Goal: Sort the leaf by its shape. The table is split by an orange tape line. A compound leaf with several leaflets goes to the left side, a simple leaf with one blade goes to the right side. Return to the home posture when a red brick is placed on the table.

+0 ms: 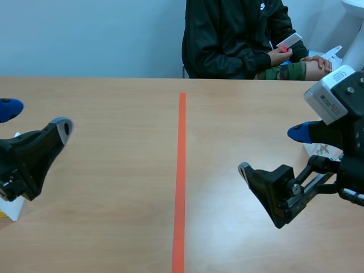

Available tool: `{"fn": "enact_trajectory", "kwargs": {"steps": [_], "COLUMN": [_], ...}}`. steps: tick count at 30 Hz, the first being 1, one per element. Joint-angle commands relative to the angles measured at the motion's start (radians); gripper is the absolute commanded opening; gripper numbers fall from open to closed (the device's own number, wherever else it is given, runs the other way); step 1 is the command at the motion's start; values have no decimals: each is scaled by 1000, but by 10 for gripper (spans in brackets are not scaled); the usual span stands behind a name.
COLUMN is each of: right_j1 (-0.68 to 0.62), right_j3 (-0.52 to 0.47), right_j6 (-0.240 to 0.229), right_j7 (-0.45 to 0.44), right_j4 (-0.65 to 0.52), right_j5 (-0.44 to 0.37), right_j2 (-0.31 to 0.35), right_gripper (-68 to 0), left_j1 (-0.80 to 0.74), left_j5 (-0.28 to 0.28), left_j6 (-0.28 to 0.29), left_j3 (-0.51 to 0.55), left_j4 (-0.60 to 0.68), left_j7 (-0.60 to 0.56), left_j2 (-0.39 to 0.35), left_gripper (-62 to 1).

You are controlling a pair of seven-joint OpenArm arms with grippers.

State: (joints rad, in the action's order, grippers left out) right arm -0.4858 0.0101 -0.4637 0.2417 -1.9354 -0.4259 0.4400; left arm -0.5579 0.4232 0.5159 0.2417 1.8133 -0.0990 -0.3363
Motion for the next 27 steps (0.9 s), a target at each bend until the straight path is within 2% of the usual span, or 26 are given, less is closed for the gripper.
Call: {"fn": "enact_trajectory", "kwargs": {"steps": [1, 6, 11, 16, 22, 27], "right_j1": [4, 4, 4, 3, 3, 3], "right_j3": [-5, -5, -5, -5, -5, -5], "right_j6": [8, 8, 7, 8, 7, 7], "right_j7": [-16, -16, -23, -22, -19, -19], "right_j4": [-3, -3, -3, -3, -3, -3], "right_j5": [-4, -5, -9, -12, -31, -31], "right_j2": [3, 3, 3, 3, 3, 3], "right_gripper": [4, 4, 4, 4, 4, 4], "left_j1": [-8, -24, -23, -21, -21, -21], "left_j5": [7, 7, 7, 3, -1, -6], "left_j6": [45, 171, 177, 41, -48, -88], "left_j3": [0, -7, -62, -151, -208, -210], "left_j4": [17, 91, 100, 100, 97, 97], "left_j7": [5, 90, 124, 150, 179, 212], "left_j2": [-12, -28, -50, -49, -49, -49], "left_gripper": [4, 14, 14, 14, 14, 14]}}
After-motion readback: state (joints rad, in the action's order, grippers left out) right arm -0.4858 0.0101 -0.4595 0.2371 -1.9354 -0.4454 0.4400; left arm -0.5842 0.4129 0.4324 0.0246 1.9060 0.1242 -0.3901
